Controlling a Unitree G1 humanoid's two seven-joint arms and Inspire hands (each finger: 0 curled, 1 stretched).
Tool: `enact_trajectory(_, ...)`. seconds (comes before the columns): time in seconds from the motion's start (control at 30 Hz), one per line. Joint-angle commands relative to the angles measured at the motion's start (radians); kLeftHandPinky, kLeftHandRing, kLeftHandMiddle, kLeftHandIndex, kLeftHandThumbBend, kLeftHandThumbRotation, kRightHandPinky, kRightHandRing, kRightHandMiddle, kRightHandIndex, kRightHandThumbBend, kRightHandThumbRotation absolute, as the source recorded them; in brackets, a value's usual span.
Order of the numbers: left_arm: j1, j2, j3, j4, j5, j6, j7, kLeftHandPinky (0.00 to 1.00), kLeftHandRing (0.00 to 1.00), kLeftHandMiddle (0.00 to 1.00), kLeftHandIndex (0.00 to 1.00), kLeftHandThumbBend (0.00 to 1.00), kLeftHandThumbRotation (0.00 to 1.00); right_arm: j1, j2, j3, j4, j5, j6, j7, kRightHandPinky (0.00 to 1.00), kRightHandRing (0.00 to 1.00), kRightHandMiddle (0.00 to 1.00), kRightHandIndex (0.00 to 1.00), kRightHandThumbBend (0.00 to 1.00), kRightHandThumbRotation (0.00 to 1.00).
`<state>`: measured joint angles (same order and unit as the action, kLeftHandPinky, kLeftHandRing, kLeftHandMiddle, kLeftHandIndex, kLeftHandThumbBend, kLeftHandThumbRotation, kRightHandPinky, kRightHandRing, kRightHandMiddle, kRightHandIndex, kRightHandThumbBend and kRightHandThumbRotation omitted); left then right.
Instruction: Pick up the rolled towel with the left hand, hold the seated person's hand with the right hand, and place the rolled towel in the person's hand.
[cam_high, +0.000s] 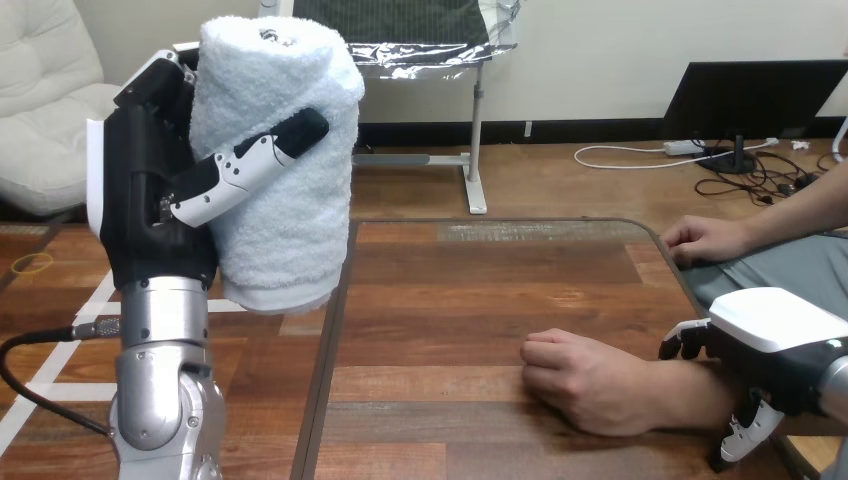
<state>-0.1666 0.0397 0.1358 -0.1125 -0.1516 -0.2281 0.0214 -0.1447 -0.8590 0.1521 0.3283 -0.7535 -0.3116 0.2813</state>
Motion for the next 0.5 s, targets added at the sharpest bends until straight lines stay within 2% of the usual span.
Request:
enact_trajectory(0.0, -0.071, -0.002, 0.001, -0.046, -0.009, -0.017, -0.003, 0.2, 0.27, 0.33, 0.4, 0.52, 0.0, -0.053, 0.01, 0.025, 0.042, -0.016, 0.018, -0.03, 0.58, 0.7, 0.74, 0.75, 1.0, 0.06)
enact_trajectory(0.2, -0.069, -0.004, 0.002, -0.054, -0.008, -0.007, 0.003, 0.2, 0.27, 0.33, 0.4, 0.52, 0.0, -0.059, 0.015, 0.044, 0.054, -0.029, 0.022, -0.044, 0.54, 0.67, 0.71, 0.73, 1.0, 0.05)
enact_trajectory(0.47, -0.067, -0.007, 0.002, -0.058, -0.013, -0.004, 0.003, 0.2, 0.27, 0.33, 0.4, 0.51, 0.0, -0.059, 0.027, 0.065, 0.056, -0.038, 0.035, -0.057, 0.49, 0.62, 0.67, 0.69, 0.94, 0.06)
